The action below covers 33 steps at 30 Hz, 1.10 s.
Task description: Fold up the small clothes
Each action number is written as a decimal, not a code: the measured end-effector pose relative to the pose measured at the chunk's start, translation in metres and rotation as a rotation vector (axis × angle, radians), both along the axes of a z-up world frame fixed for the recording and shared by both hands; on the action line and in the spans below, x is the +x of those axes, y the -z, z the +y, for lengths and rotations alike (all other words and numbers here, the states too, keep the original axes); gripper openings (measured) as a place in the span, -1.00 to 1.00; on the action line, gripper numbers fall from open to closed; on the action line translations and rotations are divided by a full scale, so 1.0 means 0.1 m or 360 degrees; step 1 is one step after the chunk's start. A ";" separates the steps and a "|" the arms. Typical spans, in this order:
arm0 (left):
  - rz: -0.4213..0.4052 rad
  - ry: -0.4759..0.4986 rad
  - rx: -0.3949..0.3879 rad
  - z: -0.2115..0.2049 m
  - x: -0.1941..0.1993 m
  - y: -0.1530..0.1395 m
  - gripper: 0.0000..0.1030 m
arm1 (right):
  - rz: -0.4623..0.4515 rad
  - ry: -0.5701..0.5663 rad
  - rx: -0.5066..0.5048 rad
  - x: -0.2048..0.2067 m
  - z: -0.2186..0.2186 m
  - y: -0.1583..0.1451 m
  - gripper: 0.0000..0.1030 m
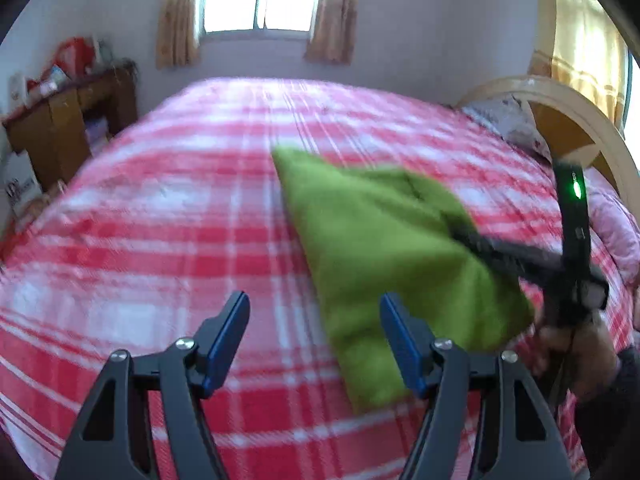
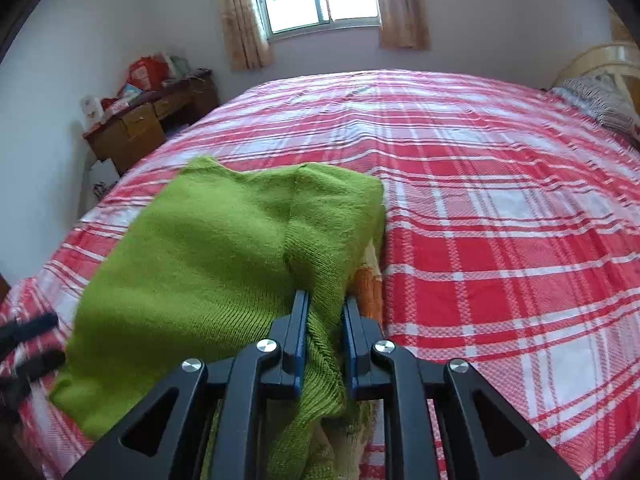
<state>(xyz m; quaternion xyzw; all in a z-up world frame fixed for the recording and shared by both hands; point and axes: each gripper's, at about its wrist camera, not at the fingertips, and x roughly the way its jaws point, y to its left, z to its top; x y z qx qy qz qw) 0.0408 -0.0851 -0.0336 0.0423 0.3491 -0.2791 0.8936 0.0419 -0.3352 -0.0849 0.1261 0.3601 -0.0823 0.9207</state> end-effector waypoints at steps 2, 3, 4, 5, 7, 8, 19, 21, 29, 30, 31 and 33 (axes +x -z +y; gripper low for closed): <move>-0.0039 -0.0052 0.0037 -0.04 0.12 -0.08 0.36 | -0.0008 0.0018 0.0105 -0.06 -0.08 -0.04 -0.53; -0.0052 -0.0084 0.0048 -0.06 0.19 -0.11 0.36 | -0.0023 0.0040 0.0127 -0.10 -0.09 -0.07 -0.50; -0.0056 -0.0098 0.0041 -0.07 0.25 -0.12 0.36 | -0.0070 0.0089 0.0122 -0.20 -0.08 -0.15 -0.50; -0.0057 -0.0111 0.0033 -0.09 0.32 -0.11 0.36 | -0.0130 0.0148 0.0050 -0.31 -0.03 -0.26 -0.50; -0.0056 -0.0136 0.0065 -0.19 0.42 -0.05 0.36 | -0.0208 0.0158 -0.0087 -0.46 0.13 -0.42 -0.50; -0.0044 -0.0139 0.0094 -0.25 0.45 0.01 0.36 | -0.0242 0.0095 -0.0118 -0.53 0.24 -0.48 -0.50; -0.0200 -0.0203 0.0409 -0.69 0.18 0.43 0.36 | 0.0029 -0.0240 -0.0057 -0.53 0.47 0.08 -0.57; -0.0276 -0.0182 0.0472 -0.74 0.13 0.40 0.36 | 0.0030 -0.0225 -0.0019 -0.55 0.45 0.07 -0.57; -0.0096 -0.0103 0.0269 -0.23 0.25 0.11 0.65 | 0.0013 -0.0245 0.0014 -0.85 0.37 -0.11 -0.46; -0.0120 -0.0151 0.0258 -0.17 0.28 0.04 0.67 | -0.0021 -0.0224 0.0035 -0.88 0.31 -0.17 -0.43; -0.0140 -0.0192 0.0237 -0.14 0.32 -0.02 0.77 | -0.0064 -0.0199 0.0061 -0.91 0.25 -0.22 -0.25; -0.0146 -0.0232 0.0146 -0.10 0.40 -0.13 0.97 | -0.0162 -0.0119 0.0136 -0.92 0.09 -0.33 0.38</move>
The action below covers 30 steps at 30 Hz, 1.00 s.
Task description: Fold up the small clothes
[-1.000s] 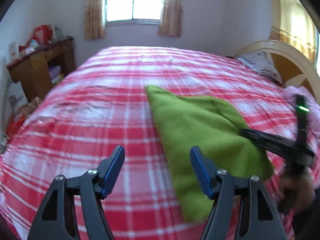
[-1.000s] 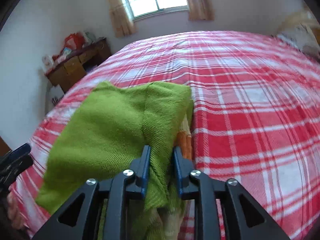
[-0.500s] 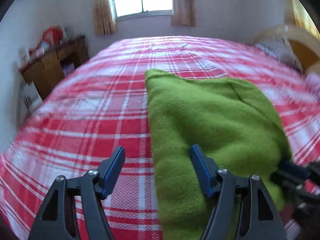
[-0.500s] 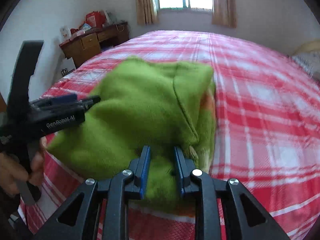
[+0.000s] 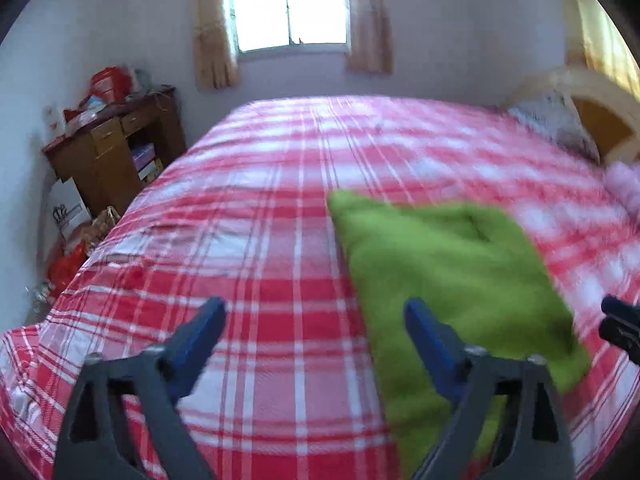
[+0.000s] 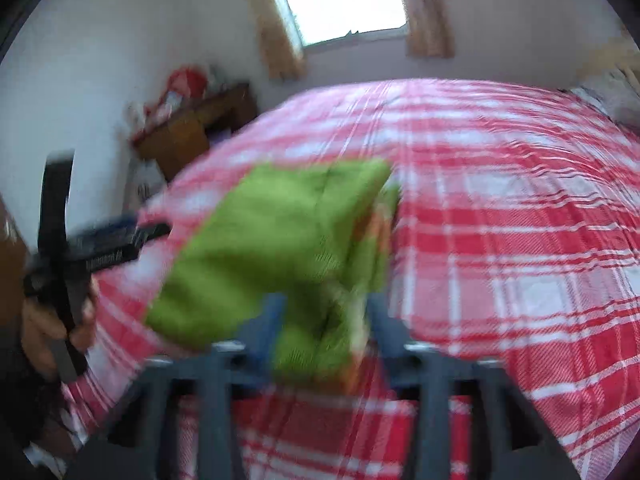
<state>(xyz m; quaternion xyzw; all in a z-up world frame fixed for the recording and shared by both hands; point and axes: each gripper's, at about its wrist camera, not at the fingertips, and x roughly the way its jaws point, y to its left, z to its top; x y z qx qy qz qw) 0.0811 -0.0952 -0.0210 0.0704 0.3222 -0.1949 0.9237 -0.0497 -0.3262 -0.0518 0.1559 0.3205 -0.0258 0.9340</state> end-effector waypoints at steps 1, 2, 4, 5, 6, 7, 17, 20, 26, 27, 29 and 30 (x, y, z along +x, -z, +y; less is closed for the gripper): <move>0.0015 0.0003 -0.0059 -0.01 0.06 -0.04 0.99 | -0.0049 0.0053 0.0044 0.02 -0.08 -0.05 0.51; 0.0044 0.0014 -0.0093 -0.04 0.13 -0.05 0.99 | -0.0081 0.0079 0.0075 0.07 -0.14 -0.08 0.51; 0.0133 0.0070 -0.0118 -0.18 0.30 0.01 0.99 | -0.0093 0.0081 0.0141 0.25 -0.23 -0.11 0.51; 0.0179 0.0086 -0.0118 -0.25 0.39 0.07 0.99 | -0.0081 0.0072 0.0165 0.39 -0.27 -0.10 0.51; 0.0245 0.0079 -0.0117 -0.33 0.49 0.16 0.98 | -0.0061 0.0062 0.0182 0.50 -0.28 -0.09 0.51; 0.0299 0.0078 -0.0134 -0.36 0.55 0.24 0.96 | -0.0027 0.0062 0.0177 0.64 -0.29 -0.06 0.51; 0.0530 0.0112 -0.0312 -0.37 0.54 0.76 0.96 | 0.0137 -0.0001 0.0329 1.14 -0.42 0.52 0.50; 0.0537 0.0130 -0.0340 -0.35 0.52 0.77 0.96 | 0.0111 -0.0158 0.0411 1.11 -0.37 0.57 0.36; 0.0535 0.0127 -0.0310 -0.40 0.60 0.77 0.99 | 0.0123 -0.0149 0.0431 1.15 -0.36 0.60 0.36; 0.0532 0.0121 -0.0288 -0.44 0.61 0.77 1.00 | 0.0125 -0.0148 0.0434 1.16 -0.36 0.60 0.36; 0.0529 0.0113 -0.0265 -0.47 0.61 0.77 1.00 | 0.0128 -0.0148 0.0435 1.16 -0.36 0.60 0.36; 0.0527 0.0113 -0.0261 -0.47 0.61 0.77 1.00 | 0.0129 -0.0148 0.0434 1.18 -0.37 0.61 0.36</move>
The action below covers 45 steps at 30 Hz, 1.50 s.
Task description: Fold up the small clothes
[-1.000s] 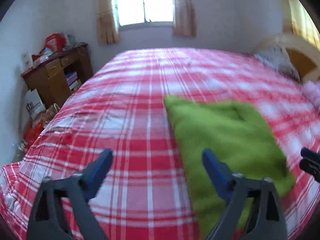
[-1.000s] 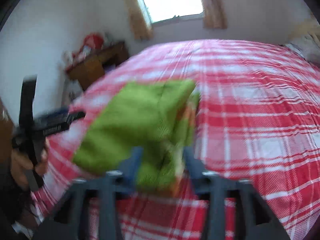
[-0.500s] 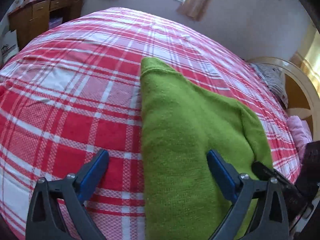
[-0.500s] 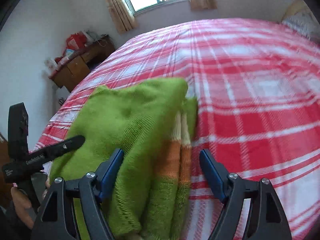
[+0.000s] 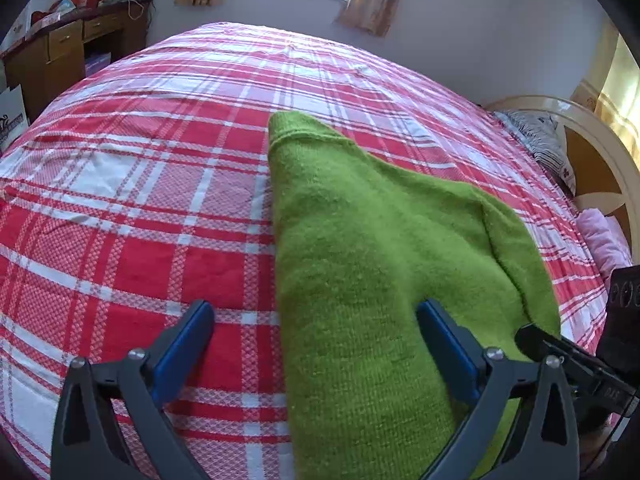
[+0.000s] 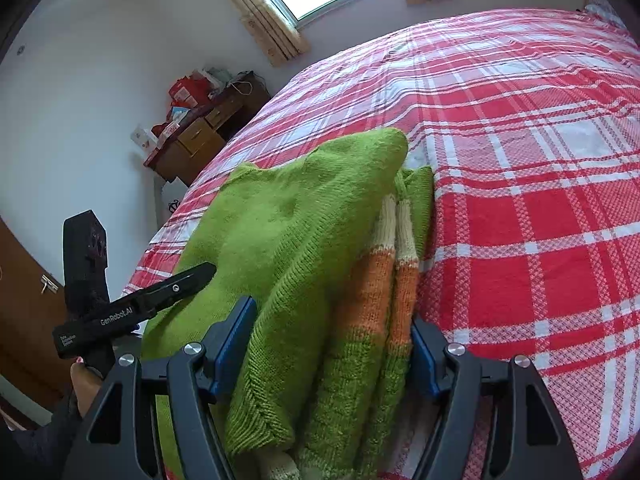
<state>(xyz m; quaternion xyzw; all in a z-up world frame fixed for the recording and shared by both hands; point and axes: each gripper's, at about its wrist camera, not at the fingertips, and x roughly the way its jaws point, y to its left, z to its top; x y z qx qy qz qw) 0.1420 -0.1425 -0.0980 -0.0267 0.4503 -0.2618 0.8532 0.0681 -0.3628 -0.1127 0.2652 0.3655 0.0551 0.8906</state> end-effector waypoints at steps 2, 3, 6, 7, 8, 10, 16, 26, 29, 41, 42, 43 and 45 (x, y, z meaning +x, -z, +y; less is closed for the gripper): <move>-0.0002 0.0002 0.0004 0.00 0.00 0.00 1.00 | 0.0005 0.0001 -0.0024 -0.02 0.02 -0.01 0.34; -0.0007 0.0004 0.0007 0.01 0.00 0.00 1.00 | 0.0014 0.0009 -0.0061 -0.02 0.04 -0.02 0.31; -0.0043 0.0082 -0.0032 0.00 -0.07 -0.02 0.54 | 0.0021 0.0013 -0.0114 -0.01 0.09 -0.04 0.15; -0.0041 0.0139 -0.0099 0.01 -0.10 -0.03 0.19 | 0.0017 0.0006 -0.0112 -0.02 0.10 -0.05 0.04; -0.0032 0.0152 -0.0132 0.02 -0.13 -0.03 0.19 | 0.0017 0.0005 -0.0112 -0.03 0.13 -0.06 -0.06; -0.0025 0.0130 -0.0125 0.03 -0.16 -0.03 0.18 | 0.0030 0.0022 -0.0092 -0.06 0.18 -0.07 -0.14; 0.0028 0.0129 0.0005 0.02 -0.40 -0.16 -0.01 | 0.0077 0.0101 -0.0001 -0.34 0.33 -0.13 -0.26; 0.0330 0.0308 -0.0010 0.69 -1.20 -0.26 0.14 | 0.0135 -0.0180 0.0108 -1.44 0.80 -0.22 -0.26; 0.0244 0.0251 0.0085 0.66 -1.15 -0.26 0.68 | 0.0121 -0.0069 0.0107 -1.58 0.80 -0.18 -0.09; 0.0135 0.0280 0.0152 0.20 -0.94 -0.10 0.85 | -0.0023 0.0188 -0.0033 -1.35 0.85 -0.07 0.36; 0.0124 0.0284 0.0143 0.19 -0.95 -0.12 0.76 | -0.0025 0.0186 -0.0087 -1.33 0.90 -0.08 0.36; 0.0118 0.0291 0.0126 0.19 -0.97 -0.12 0.61 | -0.0024 0.0181 -0.0124 -1.32 0.91 -0.09 0.36; 0.0094 0.0282 0.0117 0.19 -0.99 -0.13 0.53 | -0.0014 0.0168 -0.0196 -1.29 0.95 -0.11 0.36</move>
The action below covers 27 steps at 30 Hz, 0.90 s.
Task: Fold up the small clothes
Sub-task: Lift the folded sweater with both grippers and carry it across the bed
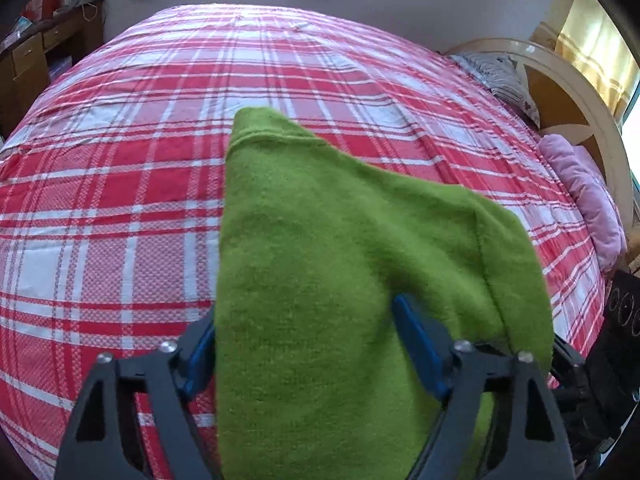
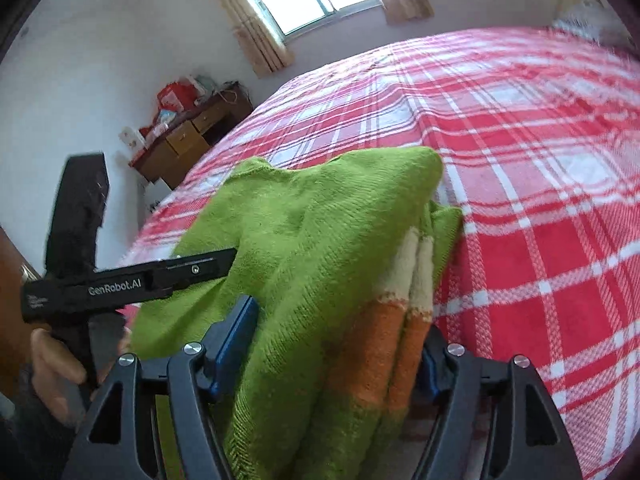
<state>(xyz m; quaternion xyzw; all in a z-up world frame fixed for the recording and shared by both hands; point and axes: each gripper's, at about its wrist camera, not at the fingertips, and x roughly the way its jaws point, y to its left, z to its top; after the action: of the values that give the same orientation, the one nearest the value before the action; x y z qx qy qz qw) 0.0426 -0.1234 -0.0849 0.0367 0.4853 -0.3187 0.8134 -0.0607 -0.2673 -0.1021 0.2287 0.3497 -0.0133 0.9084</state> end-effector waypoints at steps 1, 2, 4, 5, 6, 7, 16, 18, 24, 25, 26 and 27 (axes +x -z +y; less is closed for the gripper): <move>-0.0028 -0.0004 0.0006 -0.01 -0.02 -0.01 0.47 | 0.0007 0.0000 -0.0012 0.01 0.01 0.00 0.25; -0.0057 -0.0009 0.0013 -0.03 -0.05 -0.02 0.43 | 0.0005 -0.0010 -0.0011 0.02 0.03 -0.01 0.06; -0.0102 -0.0025 0.0017 -0.05 -0.10 -0.05 0.20 | 0.0005 -0.0016 0.0018 0.03 0.03 0.00 -0.05; -0.0130 -0.0035 0.0017 -0.04 -0.13 -0.07 0.13 | 0.0007 -0.0007 0.0014 0.02 0.06 -0.01 -0.09; -0.0165 -0.0049 0.0018 -0.03 -0.16 -0.09 0.01 | 0.0013 0.0004 -0.0005 0.00 0.09 -0.02 -0.11; -0.0200 -0.0063 0.0022 -0.02 -0.21 -0.11 -0.13 | 0.0018 0.0012 -0.0023 -0.01 0.12 -0.04 -0.15; -0.0228 -0.0126 0.0015 0.20 -0.47 -0.23 -0.28 | 0.0006 0.0006 -0.0234 -0.24 0.49 -0.31 -0.24; -0.0242 -0.0136 0.0039 0.25 -0.54 -0.25 -0.28 | -0.0007 0.0003 -0.0240 -0.30 0.55 -0.35 -0.24; -0.0324 -0.0176 0.0089 0.41 -0.68 -0.32 -0.28 | -0.0044 -0.0047 -0.0328 -0.36 0.82 -0.45 -0.24; -0.0317 -0.0187 0.0078 0.46 -0.68 -0.33 -0.28 | -0.0048 -0.0056 -0.0328 -0.36 0.86 -0.47 -0.24; -0.0310 -0.0198 0.0065 0.52 -0.68 -0.34 -0.28 | -0.0050 -0.0060 -0.0328 -0.36 0.88 -0.48 -0.24; -0.0305 -0.0208 0.0058 0.56 -0.68 -0.35 -0.28 | -0.0054 -0.0070 -0.0327 -0.35 0.92 -0.49 -0.25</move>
<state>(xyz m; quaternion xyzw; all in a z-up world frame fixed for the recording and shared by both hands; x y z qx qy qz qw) -0.0254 -0.0676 -0.0496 0.0500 0.4123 -0.2512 0.8743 -0.0959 -0.1749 -0.0529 0.1268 0.3360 -0.0252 0.9330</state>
